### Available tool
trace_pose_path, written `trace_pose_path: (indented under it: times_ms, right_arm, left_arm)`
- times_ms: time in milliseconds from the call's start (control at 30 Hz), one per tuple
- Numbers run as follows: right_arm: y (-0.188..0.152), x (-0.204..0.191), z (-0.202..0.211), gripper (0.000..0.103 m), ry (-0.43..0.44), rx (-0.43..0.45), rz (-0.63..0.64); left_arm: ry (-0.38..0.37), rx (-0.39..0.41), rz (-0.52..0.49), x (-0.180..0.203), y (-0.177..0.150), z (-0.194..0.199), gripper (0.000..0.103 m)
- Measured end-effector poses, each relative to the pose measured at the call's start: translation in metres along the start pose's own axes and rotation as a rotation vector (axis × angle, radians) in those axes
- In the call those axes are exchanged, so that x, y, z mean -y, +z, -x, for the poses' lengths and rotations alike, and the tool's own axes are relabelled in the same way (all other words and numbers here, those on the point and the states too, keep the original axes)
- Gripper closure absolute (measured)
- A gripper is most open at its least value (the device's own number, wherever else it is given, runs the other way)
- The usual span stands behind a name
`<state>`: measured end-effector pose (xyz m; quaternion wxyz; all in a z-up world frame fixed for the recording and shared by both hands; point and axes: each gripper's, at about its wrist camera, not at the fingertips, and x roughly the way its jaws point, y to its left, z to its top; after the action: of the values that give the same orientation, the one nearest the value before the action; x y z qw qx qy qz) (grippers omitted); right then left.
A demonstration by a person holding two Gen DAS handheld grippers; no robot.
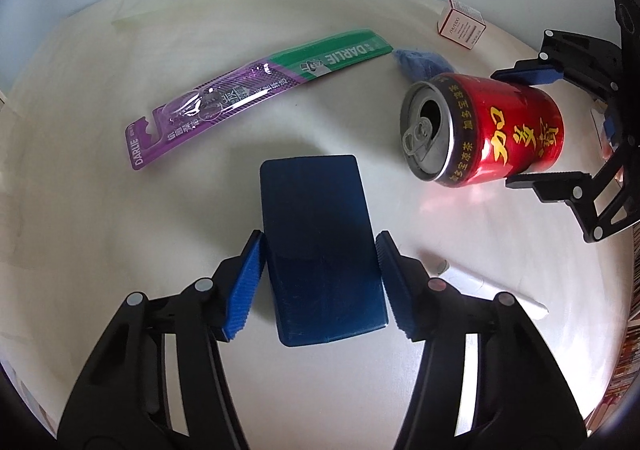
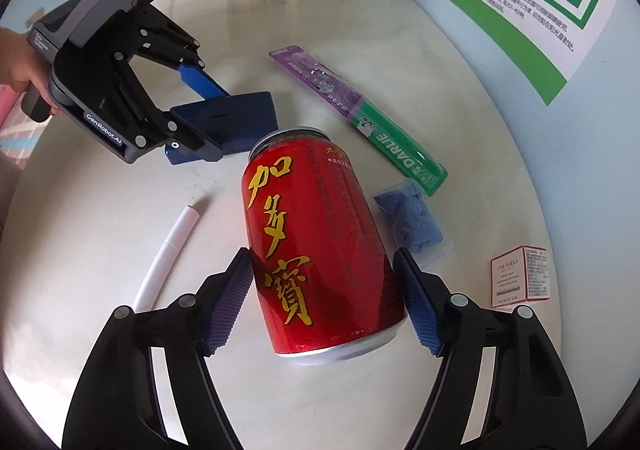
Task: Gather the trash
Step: 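Grasp the navy case with the left tool while the right tool grasps the red can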
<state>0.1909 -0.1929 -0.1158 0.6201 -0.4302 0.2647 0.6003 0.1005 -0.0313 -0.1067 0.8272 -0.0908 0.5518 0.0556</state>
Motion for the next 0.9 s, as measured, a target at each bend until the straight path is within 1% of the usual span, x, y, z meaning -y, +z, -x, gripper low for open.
trace_pose_path:
  times_ms: [67,200,267,433,600,767,900]
  right_arm:
    - [0.0,0.004,0.007,0.031,0.006,0.017,-0.046]
    - [-0.001,0.011,0.023,0.031,-0.011,0.046,-0.135]
    - [-0.002,0.014,0.032,0.031,-0.016,0.062,-0.182]
    - [-0.011,0.015,0.059,0.031,-0.053,0.108,-0.321]
    - [-0.024,0.006,0.086,0.031,-0.091,0.145,-0.448]
    - [-0.035,-0.017,0.108,0.031,-0.157,0.146,-0.53]
    - [-0.043,-0.04,0.127,0.031,-0.229,0.154,-0.621]
  left_arm:
    - [0.001,0.014,-0.003,-0.003,-0.004,0.006,0.049]
    - [-0.006,0.039,-0.014,-0.004,-0.009,0.02,0.05]
    - [-0.005,0.05,-0.019,-0.001,-0.004,0.026,0.05]
    - [-0.019,0.089,-0.046,0.0,-0.006,0.045,0.05]
    - [-0.041,0.103,-0.113,0.002,-0.007,0.058,0.05]
    - [-0.079,0.118,-0.196,0.009,-0.005,0.07,0.05]
    - [-0.134,0.124,-0.291,0.019,-0.007,0.074,0.05]
